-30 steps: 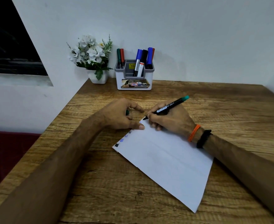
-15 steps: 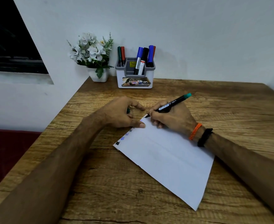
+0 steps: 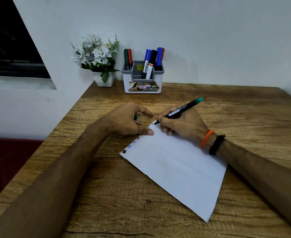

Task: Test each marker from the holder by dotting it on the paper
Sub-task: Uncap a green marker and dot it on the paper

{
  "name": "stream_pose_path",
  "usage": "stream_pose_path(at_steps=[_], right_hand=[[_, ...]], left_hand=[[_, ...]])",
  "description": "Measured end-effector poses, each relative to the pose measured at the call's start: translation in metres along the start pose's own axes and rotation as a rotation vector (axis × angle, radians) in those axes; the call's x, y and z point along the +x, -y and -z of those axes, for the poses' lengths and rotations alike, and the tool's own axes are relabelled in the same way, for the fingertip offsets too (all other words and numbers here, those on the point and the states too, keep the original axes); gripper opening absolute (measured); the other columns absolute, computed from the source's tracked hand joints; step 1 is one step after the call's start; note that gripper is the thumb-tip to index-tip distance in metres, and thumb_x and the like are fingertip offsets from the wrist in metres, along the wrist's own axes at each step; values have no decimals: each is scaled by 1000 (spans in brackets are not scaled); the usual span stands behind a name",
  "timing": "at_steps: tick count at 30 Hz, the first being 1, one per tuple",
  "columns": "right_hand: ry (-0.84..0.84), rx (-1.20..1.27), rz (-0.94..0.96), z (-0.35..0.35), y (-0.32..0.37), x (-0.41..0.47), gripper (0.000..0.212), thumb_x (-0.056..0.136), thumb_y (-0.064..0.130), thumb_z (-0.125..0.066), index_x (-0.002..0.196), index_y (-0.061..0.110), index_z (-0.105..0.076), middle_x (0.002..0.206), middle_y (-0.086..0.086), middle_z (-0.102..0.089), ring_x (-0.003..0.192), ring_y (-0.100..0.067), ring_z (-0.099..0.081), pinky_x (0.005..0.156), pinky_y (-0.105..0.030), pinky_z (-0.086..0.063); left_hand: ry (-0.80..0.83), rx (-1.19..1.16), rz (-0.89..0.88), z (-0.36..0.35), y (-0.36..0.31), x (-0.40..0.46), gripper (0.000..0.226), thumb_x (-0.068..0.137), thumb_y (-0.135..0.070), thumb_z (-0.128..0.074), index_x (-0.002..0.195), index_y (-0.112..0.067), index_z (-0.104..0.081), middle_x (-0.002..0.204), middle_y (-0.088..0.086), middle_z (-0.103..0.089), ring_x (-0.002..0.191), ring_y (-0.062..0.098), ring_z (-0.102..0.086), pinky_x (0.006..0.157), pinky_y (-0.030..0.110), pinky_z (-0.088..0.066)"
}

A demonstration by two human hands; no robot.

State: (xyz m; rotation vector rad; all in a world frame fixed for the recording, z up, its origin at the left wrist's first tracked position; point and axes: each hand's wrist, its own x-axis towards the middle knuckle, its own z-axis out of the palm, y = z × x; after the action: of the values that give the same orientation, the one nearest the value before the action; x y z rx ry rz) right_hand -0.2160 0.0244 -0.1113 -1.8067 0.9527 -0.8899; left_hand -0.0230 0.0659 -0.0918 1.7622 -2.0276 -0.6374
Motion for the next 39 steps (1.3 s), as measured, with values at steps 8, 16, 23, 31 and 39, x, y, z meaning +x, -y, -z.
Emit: stream_pose_path(at_steps=[8,16,23,31,39], right_hand=[[-19,36,3,1,-1,2,7,82,-2,-66,79,-6,-72,61,-17,-69,47,-19,-60,46,-25,-51],[-45,272,-48,6,1,8,8,88,-2,-65,86,-8,-70,59,-6,-67,47,-11,-58,43,-20,-46],[91,472,-71,19,8,12,28,87,16,-50,88,6,-76,72,-7,-66,56,-12,-57,47,-21,-47],[74,439,-81,21,10,11,14,91,13,-57,87,11,-70,72,-3,-70,51,-12,-57,44,-20,-45],[51,395,-46,19,12,9,14,92,8,-61,78,12,-64,68,-2,-66,50,-16,-51,45,-23,-41]], left_hand=[[13,-20,5,-1,2,1,61,67,-44,-82,123,-31,-62,48,-15,-51,44,1,-44,63,21,-40],[-27,-127,2,4,3,-2,53,74,-36,-80,122,-27,-61,55,-9,-55,50,4,-50,67,27,-47],[-107,-254,-5,11,-1,-7,28,94,-18,-59,122,-20,-62,102,-7,-65,97,7,-60,88,28,-46],[-114,-572,62,5,0,-6,48,85,3,-65,125,-15,-45,117,4,-66,97,12,-69,81,25,-56],[-286,-384,77,5,-5,-7,31,60,-14,-89,84,-14,-69,86,1,-75,83,17,-72,77,31,-59]])
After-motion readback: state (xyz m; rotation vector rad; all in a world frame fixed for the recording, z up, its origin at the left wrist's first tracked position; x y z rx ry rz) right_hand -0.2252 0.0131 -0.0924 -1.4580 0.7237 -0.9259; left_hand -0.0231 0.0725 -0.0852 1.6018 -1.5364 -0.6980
